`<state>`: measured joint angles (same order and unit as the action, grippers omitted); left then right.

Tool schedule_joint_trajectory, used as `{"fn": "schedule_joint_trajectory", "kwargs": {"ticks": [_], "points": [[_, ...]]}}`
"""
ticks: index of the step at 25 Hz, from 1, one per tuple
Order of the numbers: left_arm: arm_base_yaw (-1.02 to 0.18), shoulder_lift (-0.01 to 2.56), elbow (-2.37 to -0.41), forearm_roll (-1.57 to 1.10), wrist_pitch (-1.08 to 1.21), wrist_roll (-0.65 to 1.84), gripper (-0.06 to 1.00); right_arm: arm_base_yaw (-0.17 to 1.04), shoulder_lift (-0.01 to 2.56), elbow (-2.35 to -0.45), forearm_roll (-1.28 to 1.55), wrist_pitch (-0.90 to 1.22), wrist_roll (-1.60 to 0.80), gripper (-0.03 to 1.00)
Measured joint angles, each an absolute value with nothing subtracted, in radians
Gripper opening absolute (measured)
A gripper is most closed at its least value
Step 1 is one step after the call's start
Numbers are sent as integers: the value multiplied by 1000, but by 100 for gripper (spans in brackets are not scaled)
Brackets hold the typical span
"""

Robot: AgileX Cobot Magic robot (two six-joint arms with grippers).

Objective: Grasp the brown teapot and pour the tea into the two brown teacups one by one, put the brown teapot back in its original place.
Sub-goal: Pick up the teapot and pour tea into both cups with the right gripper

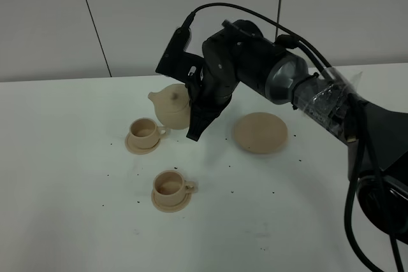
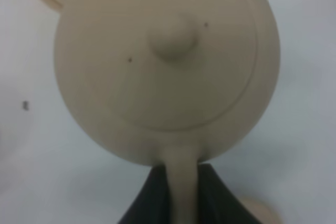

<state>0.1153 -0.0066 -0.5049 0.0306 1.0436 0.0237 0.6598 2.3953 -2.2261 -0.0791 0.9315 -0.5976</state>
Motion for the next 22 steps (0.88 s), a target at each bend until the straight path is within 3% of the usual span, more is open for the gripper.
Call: {"fn": "schedule_joint_trajectory", "kwargs": {"ticks": [22], "points": [[115, -7, -505, 31, 1044, 25, 24, 761, 2439, -2227, -401, 921, -580, 9]]}}
